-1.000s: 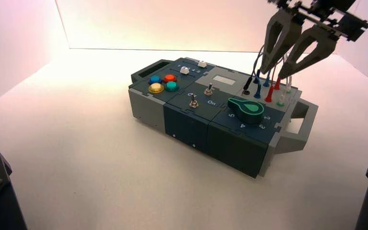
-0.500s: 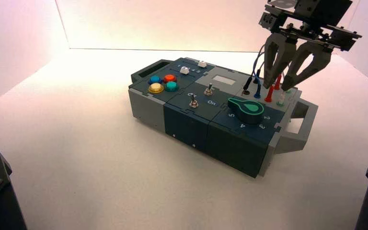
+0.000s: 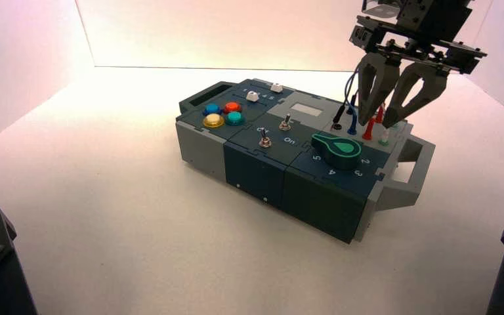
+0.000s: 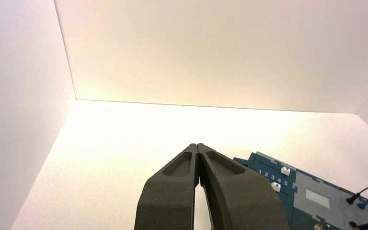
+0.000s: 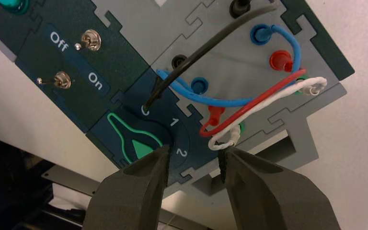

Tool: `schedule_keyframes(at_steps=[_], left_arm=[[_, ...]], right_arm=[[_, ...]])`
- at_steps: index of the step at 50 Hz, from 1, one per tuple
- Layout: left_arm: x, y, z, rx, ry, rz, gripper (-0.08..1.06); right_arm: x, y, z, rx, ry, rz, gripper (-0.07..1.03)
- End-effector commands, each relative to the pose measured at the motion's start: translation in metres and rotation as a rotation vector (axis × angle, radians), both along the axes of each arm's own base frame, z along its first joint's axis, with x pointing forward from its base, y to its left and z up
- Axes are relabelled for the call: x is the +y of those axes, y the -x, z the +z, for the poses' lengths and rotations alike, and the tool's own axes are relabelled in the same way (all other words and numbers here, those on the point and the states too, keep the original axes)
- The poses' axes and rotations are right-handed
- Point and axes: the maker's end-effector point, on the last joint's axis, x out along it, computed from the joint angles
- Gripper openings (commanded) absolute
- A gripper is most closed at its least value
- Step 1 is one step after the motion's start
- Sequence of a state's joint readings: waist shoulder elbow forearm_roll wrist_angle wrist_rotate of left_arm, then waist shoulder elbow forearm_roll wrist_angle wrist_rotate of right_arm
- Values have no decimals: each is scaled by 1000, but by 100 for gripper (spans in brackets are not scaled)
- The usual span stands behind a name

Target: Pull the red wire.

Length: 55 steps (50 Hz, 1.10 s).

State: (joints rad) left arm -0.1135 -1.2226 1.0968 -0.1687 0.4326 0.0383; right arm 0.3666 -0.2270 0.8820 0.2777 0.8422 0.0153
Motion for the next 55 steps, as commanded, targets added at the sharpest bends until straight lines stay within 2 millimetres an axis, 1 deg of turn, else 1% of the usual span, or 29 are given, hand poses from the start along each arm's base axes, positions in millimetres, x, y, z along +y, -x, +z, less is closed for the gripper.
schedule_keyframes(at_steps=[1, 9, 17, 26, 31, 46, 50, 55], left_arm=[[-1, -4, 16, -36, -1, -3, -3], [-1, -5, 16, -31, -3, -2, -3], [-2, -6, 18, -31, -11, -7, -3], [-2, -7, 20, -33, -13, -11, -3], [-3, -7, 21, -35, -13, -13, -3], [-3, -7, 26, -49, -19, -14, -3], [-2, -7, 27, -51, -17, -14, -3], [-2, -8, 28, -56, -18, -13, -3]], right_arm=[[5, -19, 13, -70, -22, -11, 54], [7, -26, 16, -98, -27, -13, 54], [6, -29, 11, -99, -15, -8, 54], [4, -27, 4, -78, 4, 0, 54], [1, -23, -1, -64, 23, 11, 54], [-5, -22, -4, -61, 54, 22, 54], [-5, -23, -4, -62, 54, 22, 53], [-5, -23, -5, -57, 55, 21, 47]])
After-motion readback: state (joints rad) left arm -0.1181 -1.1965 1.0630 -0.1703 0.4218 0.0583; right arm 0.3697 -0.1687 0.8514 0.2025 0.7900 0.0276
